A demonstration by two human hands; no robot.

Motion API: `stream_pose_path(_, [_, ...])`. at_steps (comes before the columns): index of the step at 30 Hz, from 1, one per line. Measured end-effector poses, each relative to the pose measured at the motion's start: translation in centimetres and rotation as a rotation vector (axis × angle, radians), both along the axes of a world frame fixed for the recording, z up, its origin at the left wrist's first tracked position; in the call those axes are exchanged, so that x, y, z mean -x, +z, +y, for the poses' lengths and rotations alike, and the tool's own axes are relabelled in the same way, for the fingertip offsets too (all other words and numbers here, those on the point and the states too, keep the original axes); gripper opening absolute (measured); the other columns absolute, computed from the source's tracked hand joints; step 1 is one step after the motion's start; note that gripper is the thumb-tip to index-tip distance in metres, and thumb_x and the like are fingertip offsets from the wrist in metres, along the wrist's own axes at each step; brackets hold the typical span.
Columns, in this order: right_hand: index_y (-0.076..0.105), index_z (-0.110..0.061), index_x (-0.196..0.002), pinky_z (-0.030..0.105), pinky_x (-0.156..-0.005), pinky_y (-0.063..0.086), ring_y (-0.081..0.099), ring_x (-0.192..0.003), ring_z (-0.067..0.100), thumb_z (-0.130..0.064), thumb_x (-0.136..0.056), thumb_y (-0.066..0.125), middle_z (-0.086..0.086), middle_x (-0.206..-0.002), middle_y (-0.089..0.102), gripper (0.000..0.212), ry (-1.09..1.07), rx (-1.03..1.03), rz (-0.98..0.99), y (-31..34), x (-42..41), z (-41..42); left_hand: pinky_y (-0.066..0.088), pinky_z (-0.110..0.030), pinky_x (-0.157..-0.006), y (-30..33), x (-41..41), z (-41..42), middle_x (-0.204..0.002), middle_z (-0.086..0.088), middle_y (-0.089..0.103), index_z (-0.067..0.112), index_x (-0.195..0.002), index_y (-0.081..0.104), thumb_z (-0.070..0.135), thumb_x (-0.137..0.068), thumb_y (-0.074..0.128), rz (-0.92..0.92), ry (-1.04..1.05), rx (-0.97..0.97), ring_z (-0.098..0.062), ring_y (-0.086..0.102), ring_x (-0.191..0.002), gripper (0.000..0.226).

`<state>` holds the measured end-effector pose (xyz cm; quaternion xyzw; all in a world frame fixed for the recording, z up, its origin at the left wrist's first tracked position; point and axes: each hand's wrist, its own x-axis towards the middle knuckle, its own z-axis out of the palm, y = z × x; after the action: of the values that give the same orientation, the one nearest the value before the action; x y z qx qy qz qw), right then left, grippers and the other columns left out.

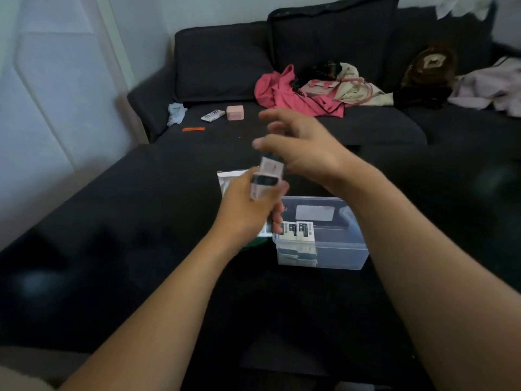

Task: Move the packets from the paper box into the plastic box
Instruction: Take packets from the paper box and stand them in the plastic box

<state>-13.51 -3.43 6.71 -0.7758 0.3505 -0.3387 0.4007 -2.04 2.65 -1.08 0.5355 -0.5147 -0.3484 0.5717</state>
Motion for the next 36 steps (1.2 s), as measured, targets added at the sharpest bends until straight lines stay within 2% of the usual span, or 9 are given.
stream_pose_path(3, [0.064, -0.015, -0.132, 0.032, -0.098, 0.052, 0.063, -0.114, 0.011, -0.047, -0.090, 0.070, 0.000, -0.125, 0.068, 0.053, -0.002, 0.151, 0.225, -1.3, -0.8, 0.1, 0.051, -0.032, -0.048, -0.1, 1.3, -0.3, -0.068, -0.015, 0.064, 0.004, -0.104, 0.060, 0.007, -0.092, 0.068, -0.041, -0.001, -0.119, -0.023, 0.060, -0.051, 0.014])
stream_pose_path(7, [0.075, -0.016, -0.110, 0.034, -0.092, 0.055, 0.069, -0.094, 0.009, -0.038, -0.096, 0.065, -0.002, -0.101, 0.076, 0.028, 0.064, 0.204, 0.394, -2.8, -1.3, -0.4, 0.050, -0.030, -0.048, -0.2, 1.2, -0.7, -0.074, -0.016, 0.068, 0.005, -0.102, 0.063, 0.001, -0.087, 0.068, -0.060, 0.072, -0.199, -0.023, 0.064, -0.053, 0.016])
stream_pose_path(11, [0.073, -0.015, -0.115, 0.025, -0.094, 0.053, 0.065, -0.102, 0.007, -0.032, -0.089, 0.074, -0.004, -0.109, 0.072, 0.031, 0.012, 0.257, 0.283, -2.9, -0.8, -0.8, 0.049, -0.028, -0.046, -0.3, 0.5, -0.7, -0.088, -0.020, 0.071, 0.011, -0.119, 0.053, 0.000, -0.081, 0.075, 0.043, 0.134, -0.202, -0.021, 0.065, -0.052, 0.045])
stream_pose_path(14, [0.077, -0.018, -0.097, 0.017, -0.069, 0.046, 0.061, -0.084, 0.003, -0.035, -0.086, 0.076, -0.007, -0.089, 0.069, 0.021, -0.037, 0.248, 0.271, -3.9, -0.8, -0.7, 0.047, -0.026, -0.040, 0.0, 0.5, -0.5, -0.091, -0.023, 0.067, 0.012, -0.117, 0.045, -0.001, -0.083, 0.075, -0.008, 0.134, -0.202, -0.016, 0.060, -0.043, 0.047])
stream_pose_path(18, [0.075, -0.014, -0.080, 0.030, -0.058, 0.046, 0.057, -0.064, 0.010, -0.031, -0.090, 0.069, 0.004, -0.069, 0.067, 0.020, -0.068, 0.214, 0.289, -5.7, -0.8, -0.3, 0.045, -0.026, -0.037, -0.1, 0.7, -0.7, -0.089, -0.024, 0.064, 0.015, -0.118, 0.040, -0.009, -0.087, 0.062, -0.118, 0.111, -0.223, -0.017, 0.059, -0.038, 0.046])
stream_pose_path(24, [0.076, -0.012, -0.079, 0.034, -0.061, 0.054, 0.061, -0.067, 0.011, -0.017, -0.088, 0.070, 0.006, -0.076, 0.072, 0.011, -0.167, 0.075, 0.086, -7.0, 0.8, -0.8, 0.046, -0.024, -0.042, -0.3, -0.2, -0.5, -0.091, -0.012, 0.072, 0.016, -0.116, 0.053, 0.001, -0.081, 0.079, 0.075, 0.017, -0.239, -0.016, 0.067, -0.053, 0.046])
stream_pose_path(29, [0.071, 0.000, -0.086, 0.026, -0.040, 0.043, 0.056, -0.046, 0.017, -0.025, -0.101, 0.058, 0.011, -0.065, 0.062, 0.033, -0.195, -0.160, -0.086, -7.8, 0.4, -0.3, 0.043, -0.021, -0.042, -0.4, -0.7, -0.7, -0.079, -0.006, 0.070, 0.015, -0.106, 0.065, 0.009, -0.079, 0.083, 0.204, 0.162, -0.162, -0.008, 0.060, -0.049, 0.033])
stream_pose_path(32, [0.066, 0.003, -0.091, 0.028, -0.042, 0.041, 0.054, -0.044, 0.019, -0.030, -0.105, 0.050, 0.013, -0.064, 0.059, 0.039, -0.188, -0.138, -0.099, -7.6, -0.4, 0.4, 0.040, -0.022, -0.042, -0.4, -0.6, -1.0, -0.070, -0.005, 0.065, 0.016, -0.102, 0.064, 0.007, -0.080, 0.082, 0.299, 0.240, -0.124, -0.008, 0.051, -0.046, 0.030])
stream_pose_path(36, [0.067, -0.001, -0.091, 0.034, -0.056, 0.040, 0.049, -0.052, 0.016, -0.042, -0.103, 0.049, 0.008, -0.065, 0.055, 0.046, -0.128, -0.121, -0.056, -7.0, -0.4, 0.3, 0.033, -0.020, -0.039, -0.4, -0.3, -1.1, -0.067, -0.002, 0.060, 0.015, -0.099, 0.061, 0.012, -0.090, 0.071, 0.261, 0.195, -0.165, -0.009, 0.044, -0.048, 0.015])
